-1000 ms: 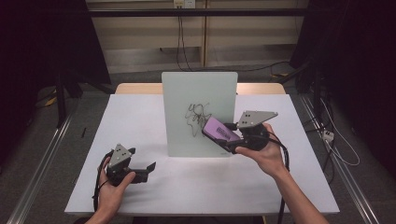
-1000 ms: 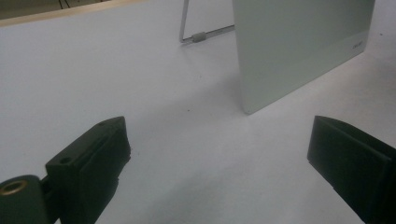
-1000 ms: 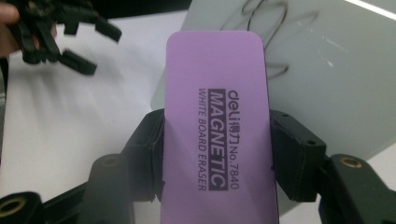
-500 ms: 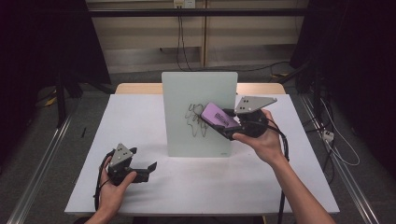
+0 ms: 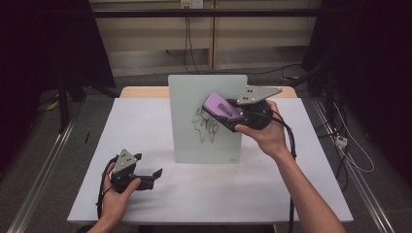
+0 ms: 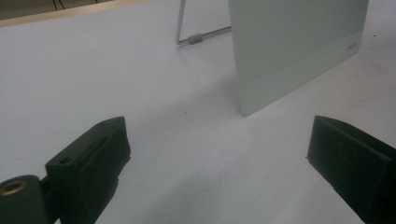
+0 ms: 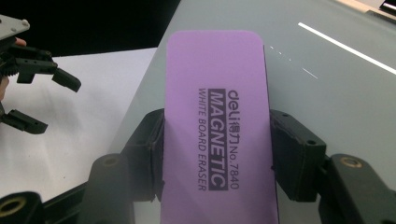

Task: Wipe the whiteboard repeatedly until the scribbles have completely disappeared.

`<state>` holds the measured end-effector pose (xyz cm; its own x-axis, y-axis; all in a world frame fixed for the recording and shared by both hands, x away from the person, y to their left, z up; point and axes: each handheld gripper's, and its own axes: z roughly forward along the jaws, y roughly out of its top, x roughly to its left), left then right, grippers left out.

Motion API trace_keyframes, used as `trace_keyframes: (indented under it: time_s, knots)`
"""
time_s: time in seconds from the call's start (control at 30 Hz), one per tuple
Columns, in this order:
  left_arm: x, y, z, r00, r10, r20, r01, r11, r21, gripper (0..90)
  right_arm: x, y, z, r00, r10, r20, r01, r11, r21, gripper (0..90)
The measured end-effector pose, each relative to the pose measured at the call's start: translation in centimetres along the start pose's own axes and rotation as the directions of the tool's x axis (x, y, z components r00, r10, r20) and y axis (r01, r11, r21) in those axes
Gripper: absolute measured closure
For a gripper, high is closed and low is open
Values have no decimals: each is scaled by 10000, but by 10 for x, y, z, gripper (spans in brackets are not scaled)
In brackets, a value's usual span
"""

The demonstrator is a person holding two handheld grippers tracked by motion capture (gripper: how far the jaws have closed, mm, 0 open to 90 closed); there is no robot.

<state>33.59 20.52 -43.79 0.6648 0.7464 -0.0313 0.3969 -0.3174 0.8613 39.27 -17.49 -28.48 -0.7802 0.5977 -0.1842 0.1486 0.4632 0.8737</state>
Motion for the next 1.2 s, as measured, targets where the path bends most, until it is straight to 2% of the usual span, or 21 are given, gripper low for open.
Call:
trace_keyframes:
  time_s: [0.1,0.3,0.37,0.53,0.63,0.83,1.2]
  knots:
    - [0,0,0,10000,2,-6,-2,10000,2,55,0,4,3,10000,-49,27,49,10000,-81,417]
    - [-1,0,1,10000,21,50,-21,10000,46,55,-2,10,12,9991,-417,104,416,9991,91,417]
    - [-1,0,1,10000,57,61,-58,10000,52,55,-3,7,18,9983,-553,205,547,9980,302,417]
    - [0,-1,0,10000,-51,-77,51,10000,29,56,-2,4,22,9975,-637,289,628,9975,321,418]
    - [1,-1,-1,10000,-63,-65,63,10000,14,56,1,2,24,9962,-805,341,787,9956,506,419]
    - [0,0,-1,10000,5,-43,-5,10000,43,56,5,-5,28,9944,-1005,332,985,9935,564,419]
    - [-1,0,0,10000,-3,-23,3,10000,78,56,15,-15,36,9941,-1074,175,1059,9919,697,419]
